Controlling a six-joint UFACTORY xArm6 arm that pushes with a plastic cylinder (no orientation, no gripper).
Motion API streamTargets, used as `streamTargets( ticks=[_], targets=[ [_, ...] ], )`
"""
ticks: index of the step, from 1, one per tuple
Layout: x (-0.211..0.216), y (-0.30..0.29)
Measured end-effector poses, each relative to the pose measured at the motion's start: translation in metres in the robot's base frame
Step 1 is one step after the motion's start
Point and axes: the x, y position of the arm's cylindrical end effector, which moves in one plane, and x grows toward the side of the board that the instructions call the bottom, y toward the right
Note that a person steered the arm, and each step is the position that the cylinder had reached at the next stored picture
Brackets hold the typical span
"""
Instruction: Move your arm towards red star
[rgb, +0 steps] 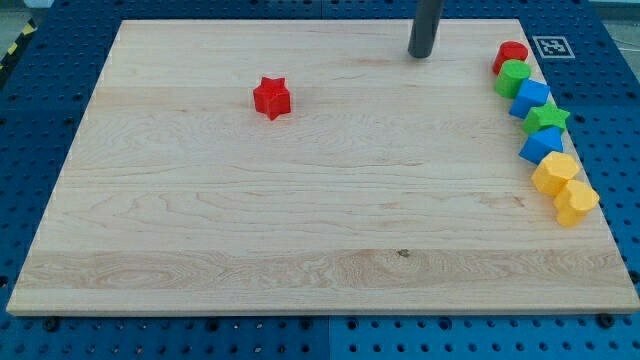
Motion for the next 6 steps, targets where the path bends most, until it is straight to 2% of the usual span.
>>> streamTargets(
  ticks=[1,2,3,6],
  targets=[
    [0.021,-0.035],
    [0.048,-0.044],
    [0.058,-0.043],
    [0.129,-0.04]
  ],
)
